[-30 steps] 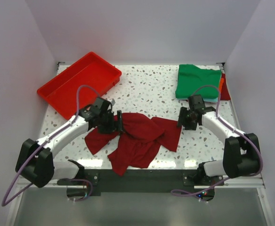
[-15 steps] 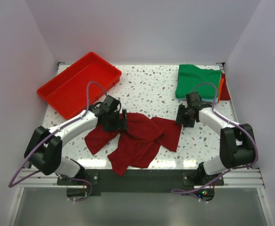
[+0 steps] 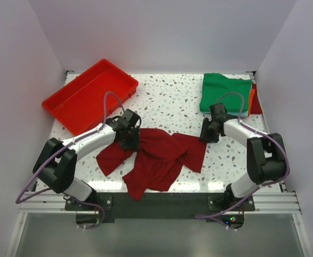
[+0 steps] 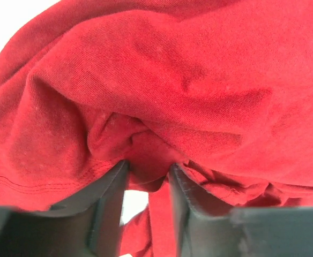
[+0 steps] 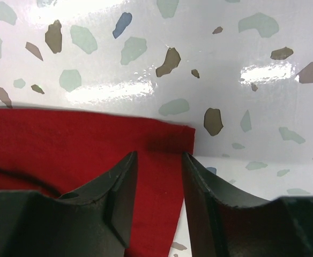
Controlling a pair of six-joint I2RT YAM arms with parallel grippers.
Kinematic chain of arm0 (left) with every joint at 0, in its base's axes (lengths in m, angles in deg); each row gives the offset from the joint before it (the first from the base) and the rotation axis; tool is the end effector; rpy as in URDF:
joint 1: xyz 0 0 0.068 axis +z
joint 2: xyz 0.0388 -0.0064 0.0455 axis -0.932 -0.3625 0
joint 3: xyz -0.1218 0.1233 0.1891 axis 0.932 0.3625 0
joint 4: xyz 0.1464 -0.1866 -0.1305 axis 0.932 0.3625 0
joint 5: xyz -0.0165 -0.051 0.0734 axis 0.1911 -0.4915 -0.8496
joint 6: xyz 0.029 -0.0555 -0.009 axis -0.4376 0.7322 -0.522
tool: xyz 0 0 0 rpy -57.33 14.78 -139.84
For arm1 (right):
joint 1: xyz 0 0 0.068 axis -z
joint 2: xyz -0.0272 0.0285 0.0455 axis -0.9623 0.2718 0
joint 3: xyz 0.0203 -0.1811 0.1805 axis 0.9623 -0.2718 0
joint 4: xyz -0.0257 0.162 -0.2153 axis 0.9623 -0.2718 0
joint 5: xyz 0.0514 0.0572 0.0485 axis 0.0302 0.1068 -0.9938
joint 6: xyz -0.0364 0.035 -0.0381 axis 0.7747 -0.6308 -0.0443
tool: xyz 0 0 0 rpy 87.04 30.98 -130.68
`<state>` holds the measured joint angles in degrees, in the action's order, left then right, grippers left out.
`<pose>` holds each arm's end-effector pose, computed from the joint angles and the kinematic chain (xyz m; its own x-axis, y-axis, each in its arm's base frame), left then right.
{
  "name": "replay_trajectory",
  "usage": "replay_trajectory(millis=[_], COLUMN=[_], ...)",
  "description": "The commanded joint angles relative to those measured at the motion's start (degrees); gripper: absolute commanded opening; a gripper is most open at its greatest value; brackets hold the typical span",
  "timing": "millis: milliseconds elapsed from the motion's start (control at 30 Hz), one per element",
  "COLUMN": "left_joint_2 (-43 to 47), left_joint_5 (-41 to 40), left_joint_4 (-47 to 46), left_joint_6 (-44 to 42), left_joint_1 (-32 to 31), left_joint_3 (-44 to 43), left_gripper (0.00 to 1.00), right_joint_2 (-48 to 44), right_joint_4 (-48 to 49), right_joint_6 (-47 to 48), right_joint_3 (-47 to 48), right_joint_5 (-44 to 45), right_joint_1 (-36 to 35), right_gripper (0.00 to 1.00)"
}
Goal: Fold and stack the t-shirts
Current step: Flatten the tshirt out
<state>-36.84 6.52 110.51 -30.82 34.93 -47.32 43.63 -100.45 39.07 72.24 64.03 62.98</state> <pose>0.2488 -0.1650 0.1593 -0.9456 -0.0860 -0.3138 -0.0226 0.9795 -0.2003 0.3009 0.0619 0.1314 -0.8958 0.2646 -0.3570 0.1966 0.9565 0.2156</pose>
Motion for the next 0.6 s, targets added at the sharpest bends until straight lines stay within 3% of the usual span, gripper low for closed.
replay_trajectory(millis=[0, 200, 467, 567], left_joint_2=[0.4, 2.4, 8.8, 12.2], left_joint_5=[-1.0, -3.2, -12.1, -15.3], left_joint_4=[-0.5, 0.7, 9.3, 13.1], left_joint_6=[-0.9, -1.4, -1.8, -2.1], left_joint_1=[-0.4, -0.4, 0.1, 1.5], left_joint_3=[-0.4, 0.0, -5.7, -8.8], left_gripper=[0.38, 0.02, 0.0, 0.0], right_joint_2=[-0.1, 0.8, 0.7, 0.3], right_joint_4=[1.6, 1.2, 0.6, -0.7], right_joint_6=[1.1, 1.7, 2.8, 3.0], right_joint_3=[1.6, 0.9, 1.9, 3.1], right_joint_5=[1.8, 2.3, 2.3, 2.4], right_joint_1=[-0.4, -0.4, -0.4, -0.3], right_gripper=[0.41, 0.26, 0.0, 0.0])
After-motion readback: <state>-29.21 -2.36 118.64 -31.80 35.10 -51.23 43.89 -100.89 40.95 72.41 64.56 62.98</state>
